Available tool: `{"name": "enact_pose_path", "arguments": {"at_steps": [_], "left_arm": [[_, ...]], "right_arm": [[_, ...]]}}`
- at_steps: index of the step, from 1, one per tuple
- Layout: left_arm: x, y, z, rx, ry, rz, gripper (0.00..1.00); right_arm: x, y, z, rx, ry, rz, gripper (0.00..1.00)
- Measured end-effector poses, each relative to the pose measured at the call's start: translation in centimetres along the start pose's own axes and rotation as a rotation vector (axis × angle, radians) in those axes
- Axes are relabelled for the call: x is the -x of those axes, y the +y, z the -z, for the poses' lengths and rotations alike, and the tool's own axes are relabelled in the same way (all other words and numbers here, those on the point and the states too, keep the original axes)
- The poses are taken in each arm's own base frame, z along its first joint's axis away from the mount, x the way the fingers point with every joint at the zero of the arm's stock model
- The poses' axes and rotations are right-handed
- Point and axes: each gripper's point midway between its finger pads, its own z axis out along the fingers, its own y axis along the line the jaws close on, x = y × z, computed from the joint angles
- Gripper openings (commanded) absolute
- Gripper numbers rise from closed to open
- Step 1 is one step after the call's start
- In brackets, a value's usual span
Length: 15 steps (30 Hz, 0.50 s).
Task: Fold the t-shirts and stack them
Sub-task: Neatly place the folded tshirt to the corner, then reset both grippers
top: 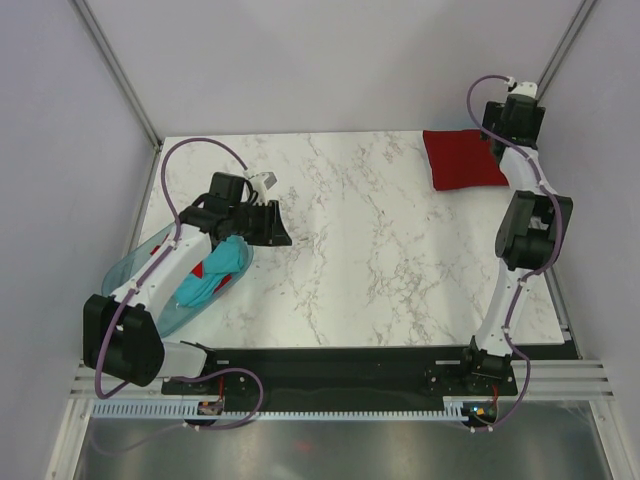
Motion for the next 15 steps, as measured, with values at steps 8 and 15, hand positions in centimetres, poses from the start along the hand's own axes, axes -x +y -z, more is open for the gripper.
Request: {"name": "enact_pose_path", "arguments": {"at_steps": [8, 15], "left_arm": [[0.9, -1.5, 1.0, -0.058, -0.046, -0.033, 0.45], [3.5, -5.4, 4.9, -0.175, -0.227, -0.150, 0.50]], "right_arm": [[4.8, 2.3, 12.2, 0.163, 0.050, -0.147, 0.98], [5.1, 9.5, 28.8, 0.481, 0.091, -0.218, 0.98]]}}
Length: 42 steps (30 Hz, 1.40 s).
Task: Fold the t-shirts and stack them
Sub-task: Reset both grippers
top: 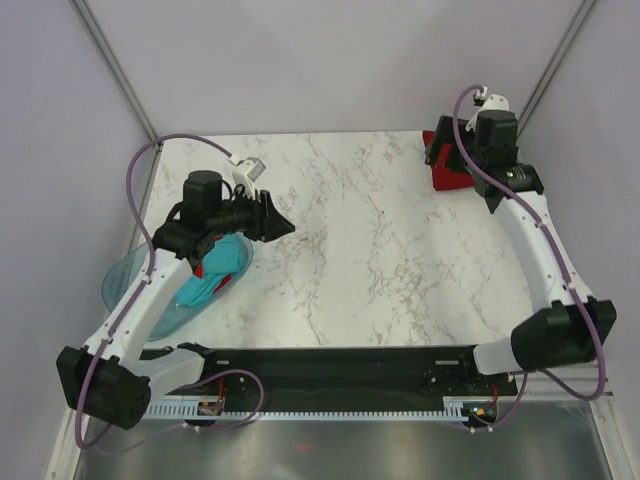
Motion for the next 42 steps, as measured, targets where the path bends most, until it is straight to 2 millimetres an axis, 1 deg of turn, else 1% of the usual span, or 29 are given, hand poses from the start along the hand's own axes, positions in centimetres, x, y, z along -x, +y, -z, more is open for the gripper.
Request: {"name": "enact_pose_path", "arguments": {"at_steps": [1, 3, 4, 5, 6, 8, 10, 14, 17, 21, 26, 42], "left_arm": [[0.7, -0.7, 0.5, -0.017, -0.030, -0.016, 0.54], [1.7, -1.9, 1.5, -0.042, -0.081, -0.037, 0.61], [2.3, -2.7, 2.1, -0.060, -0.110, -0.045, 0.78], [2.7, -3.3, 2.7, -0.071, -0.134, -0.048, 0.97], [3.1, -3.8, 3.1, -0.078, -0.152, -0.052, 1.00], [3.7, -4.8, 4.1, -0.097, -0.195, -0.050, 1.00], [3.7, -5.4, 4.8, -0.107, -0.221, -0.055, 1.00], [2.5, -6.0, 5.6, -0.132, -0.230, -0.053, 1.00], [1.5, -6.3, 6.1, -0.143, -0.233, -0.040, 1.00], [0.7, -6.8, 7.0, -0.149, -0.253, -0.035, 1.00], [0.7, -7.6, 8.1, -0.163, -0.284, -0.048, 1.00], [0.1, -8.3, 9.2, -0.168, -0.295, -0.050, 1.00]], "right_arm": [[-0.9, 1.0, 1.5, 0.046, 0.021, -0.021, 0.98], [-2.2, 1.8, 4.2, 0.107, 0.045, -0.069, 0.98], [-2.7, 2.1, 5.3, 0.136, 0.052, -0.088, 0.98], [-3.4, 2.4, 6.3, 0.164, 0.065, -0.101, 0.98], [-4.1, 2.6, 7.3, 0.190, 0.075, -0.111, 0.98], [-5.6, 2.9, 9.1, 0.225, 0.088, -0.126, 0.98], [-7.2, 2.8, 11.2, 0.246, 0.090, -0.137, 0.98], [-8.9, 1.7, 14.6, 0.237, 0.051, -0.156, 0.98], [-9.4, 1.1, 16.1, 0.234, 0.022, -0.163, 0.98], [-9.7, 1.2, 16.7, 0.249, 0.021, -0.169, 0.98], [-10.6, 1.4, 16.9, 0.256, 0.060, -0.177, 0.98], [-11.0, 1.6, 17.2, 0.265, 0.084, -0.203, 0.98]]}}
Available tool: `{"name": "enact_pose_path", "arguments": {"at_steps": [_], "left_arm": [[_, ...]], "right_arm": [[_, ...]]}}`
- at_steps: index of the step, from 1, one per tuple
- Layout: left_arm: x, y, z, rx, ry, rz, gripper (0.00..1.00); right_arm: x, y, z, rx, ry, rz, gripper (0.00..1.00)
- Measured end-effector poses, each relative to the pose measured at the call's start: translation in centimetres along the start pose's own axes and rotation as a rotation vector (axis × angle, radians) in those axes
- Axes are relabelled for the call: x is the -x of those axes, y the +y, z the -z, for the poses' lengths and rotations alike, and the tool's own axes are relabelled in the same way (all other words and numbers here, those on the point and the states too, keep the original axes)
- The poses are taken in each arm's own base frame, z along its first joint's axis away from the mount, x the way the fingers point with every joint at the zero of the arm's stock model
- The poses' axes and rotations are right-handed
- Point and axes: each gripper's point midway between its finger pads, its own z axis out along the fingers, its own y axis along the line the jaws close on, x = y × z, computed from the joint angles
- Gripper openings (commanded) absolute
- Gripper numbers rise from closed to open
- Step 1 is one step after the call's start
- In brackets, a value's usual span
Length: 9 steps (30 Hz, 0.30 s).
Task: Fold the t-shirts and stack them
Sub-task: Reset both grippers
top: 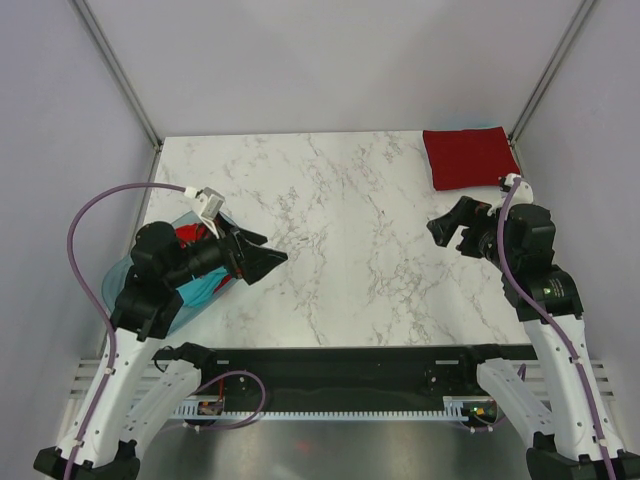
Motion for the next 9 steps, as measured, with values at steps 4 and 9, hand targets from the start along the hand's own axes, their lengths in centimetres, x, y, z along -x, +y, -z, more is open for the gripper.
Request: {"name": "enact_pose_path", "arguments": {"at_steps": [4, 9], "left_arm": [[-0.03, 0.04, -0.03, 0.001, 0.002, 0.001, 1.00], [-0.06, 0.08, -0.07, 0.001, 0.003, 0.002, 1.00]], "right_arm": [[0.00, 0.00, 0.05, 0.000, -0.001, 0.000, 0.98], [-0.19, -0.15, 0.32, -0.007, 0.002, -0.001, 0.98]]}}
